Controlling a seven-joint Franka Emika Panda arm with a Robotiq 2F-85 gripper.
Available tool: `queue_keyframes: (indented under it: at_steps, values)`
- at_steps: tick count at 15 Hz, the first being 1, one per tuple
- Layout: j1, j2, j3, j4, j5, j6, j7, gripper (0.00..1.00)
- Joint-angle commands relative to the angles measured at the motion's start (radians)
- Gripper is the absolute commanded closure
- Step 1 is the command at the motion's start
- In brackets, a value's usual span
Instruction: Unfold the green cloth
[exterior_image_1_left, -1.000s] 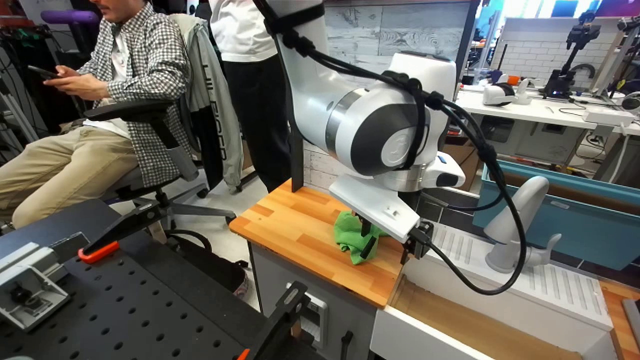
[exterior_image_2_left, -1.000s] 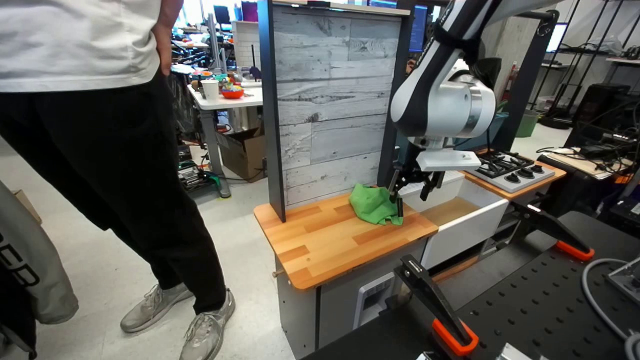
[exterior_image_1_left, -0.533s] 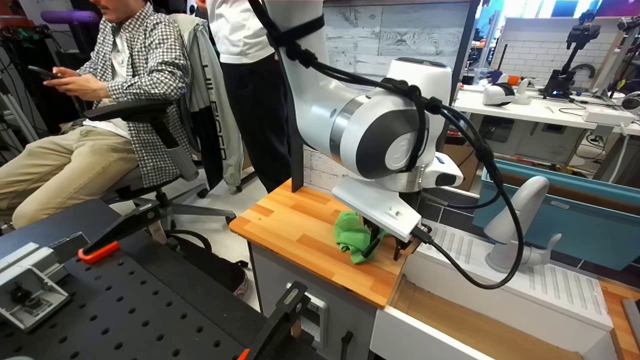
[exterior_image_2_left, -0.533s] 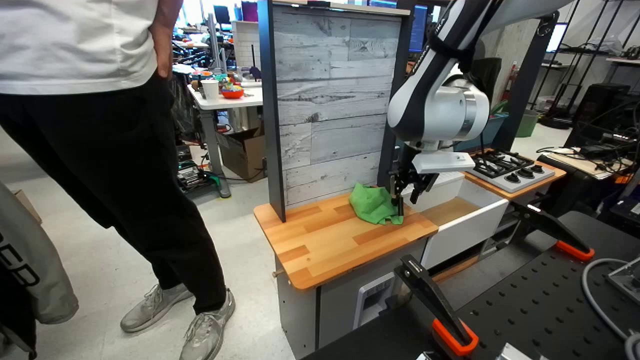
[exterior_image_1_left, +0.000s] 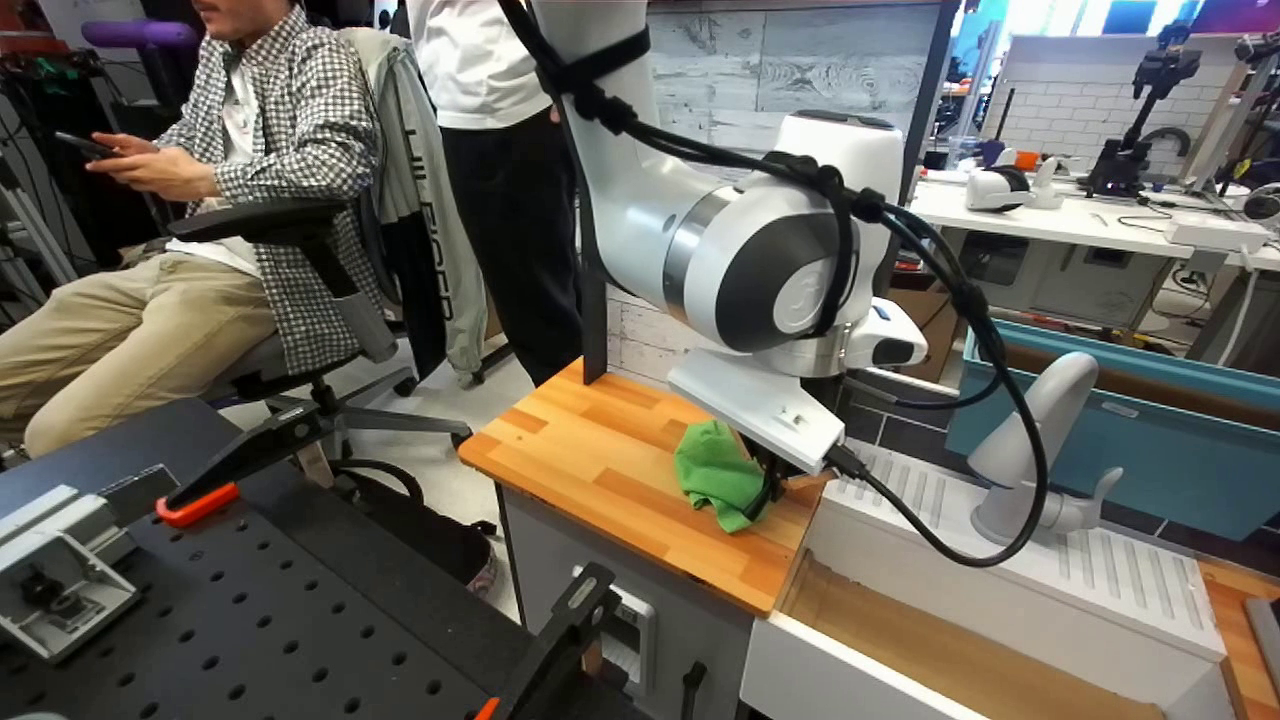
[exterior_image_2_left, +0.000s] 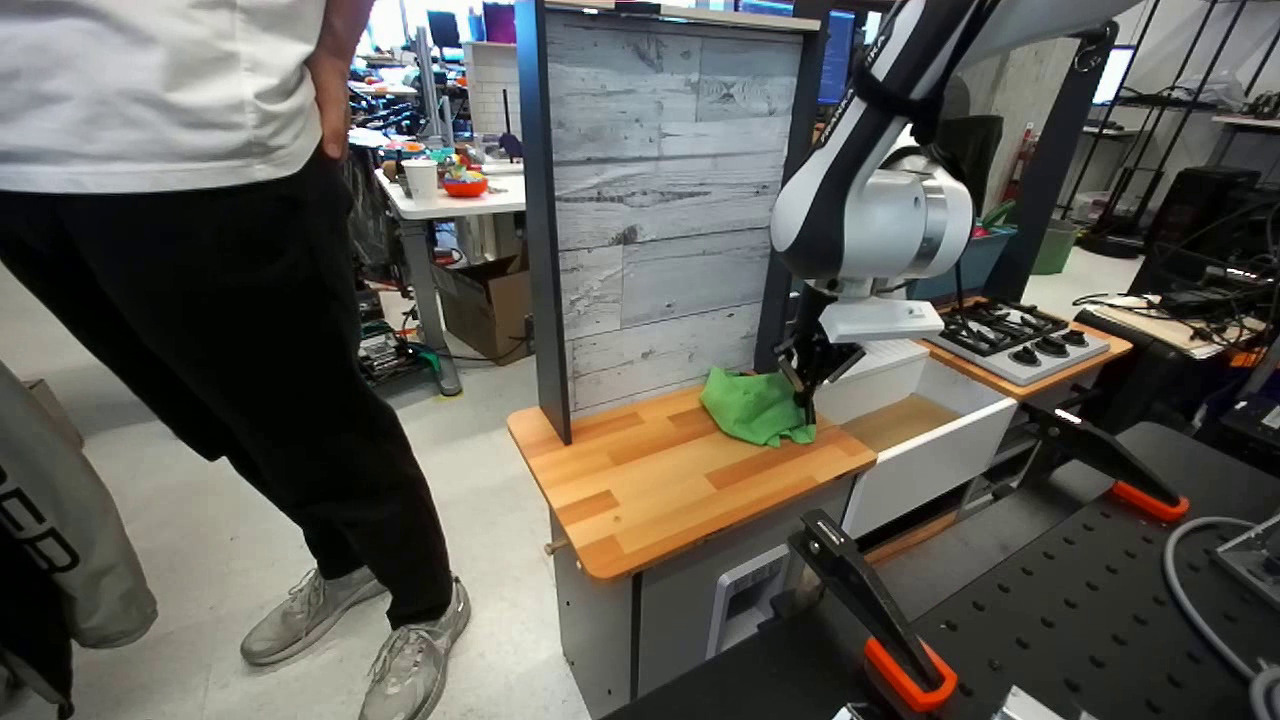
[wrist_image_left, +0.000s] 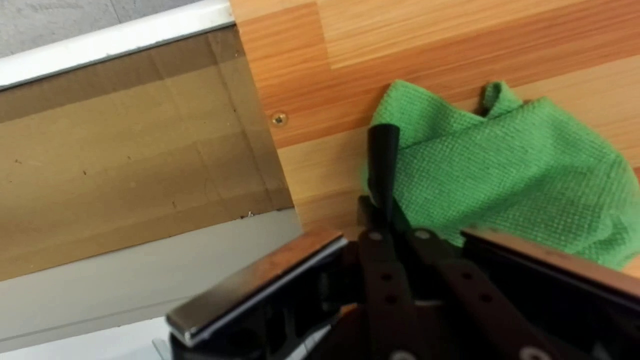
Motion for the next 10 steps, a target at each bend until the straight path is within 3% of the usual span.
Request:
queue_keyframes:
  at_steps: [1,6,10]
  values:
    - [-0.009,-0.006,0.01,0.009,-0.03,-0.01,0.019,0.99]
    - [-0.018,-0.074,0.037,-0.064,-0.029,0.012,-0.006,0.99]
    - [-0.02,-0.188,0.068,-0.188,-0.031,0.04,-0.042,0.99]
